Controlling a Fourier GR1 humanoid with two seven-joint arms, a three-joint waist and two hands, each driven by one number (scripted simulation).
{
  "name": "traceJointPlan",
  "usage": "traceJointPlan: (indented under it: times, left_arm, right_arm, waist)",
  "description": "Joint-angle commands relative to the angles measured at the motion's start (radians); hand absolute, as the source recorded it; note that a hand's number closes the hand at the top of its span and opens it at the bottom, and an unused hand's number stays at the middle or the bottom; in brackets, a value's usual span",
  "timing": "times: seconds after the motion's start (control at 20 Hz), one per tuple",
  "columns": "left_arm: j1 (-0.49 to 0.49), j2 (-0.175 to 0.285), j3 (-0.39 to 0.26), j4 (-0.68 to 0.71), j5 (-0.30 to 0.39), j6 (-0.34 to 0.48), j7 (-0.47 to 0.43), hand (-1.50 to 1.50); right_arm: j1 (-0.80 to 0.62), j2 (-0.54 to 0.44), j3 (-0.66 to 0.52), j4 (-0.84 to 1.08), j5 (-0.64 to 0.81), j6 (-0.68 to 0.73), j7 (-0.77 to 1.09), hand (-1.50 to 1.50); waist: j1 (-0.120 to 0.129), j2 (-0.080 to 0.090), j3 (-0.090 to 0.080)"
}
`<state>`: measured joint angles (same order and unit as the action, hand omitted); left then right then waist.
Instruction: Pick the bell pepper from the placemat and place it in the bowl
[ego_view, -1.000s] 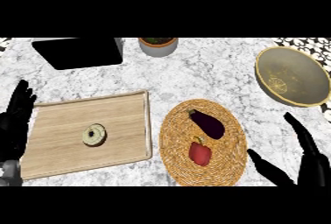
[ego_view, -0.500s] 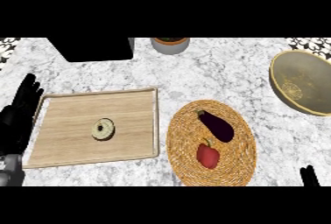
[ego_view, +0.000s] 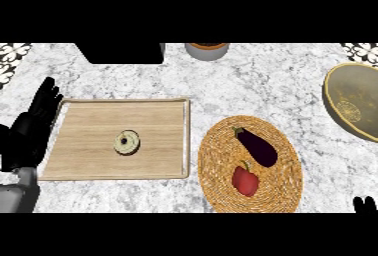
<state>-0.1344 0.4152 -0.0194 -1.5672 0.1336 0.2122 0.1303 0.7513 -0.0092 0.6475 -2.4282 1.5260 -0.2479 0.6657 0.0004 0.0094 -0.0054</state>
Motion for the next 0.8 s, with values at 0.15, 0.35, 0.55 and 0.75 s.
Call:
traceJointPlan:
  times: [0.15,0.35,0.55,0.75]
  left_arm:
    - [0.001,-0.012,-0.022,-0.02,-0.008,-0.021,0.0,0.0]
    - [-0.034,-0.03,-0.018,0.031,-0.027,-0.008,-0.009,0.0]
    - [0.02,-0.025,0.002,-0.017,-0.005,-0.025,-0.017,0.0]
    - [-0.017,-0.047,-0.014,0.018,-0.032,-0.011,-0.025,0.0]
  right_arm:
    - [-0.199,0.009,-0.01,0.005,-0.036,0.396,0.268,-1.5]
    - [-0.407,0.009,-0.008,0.08,-0.147,0.54,0.433,-1.5]
    - [-0.506,0.009,-0.111,0.112,-0.349,0.652,0.494,-1.5]
    - [-0.542,0.009,-0.121,0.247,-0.427,0.667,0.552,-1.5]
  waist:
    - [0.044,0.008,0.003]
    - [0.031,0.007,0.003]
    - [0.033,0.001,0.005]
    - [0.02,0.001,0.004]
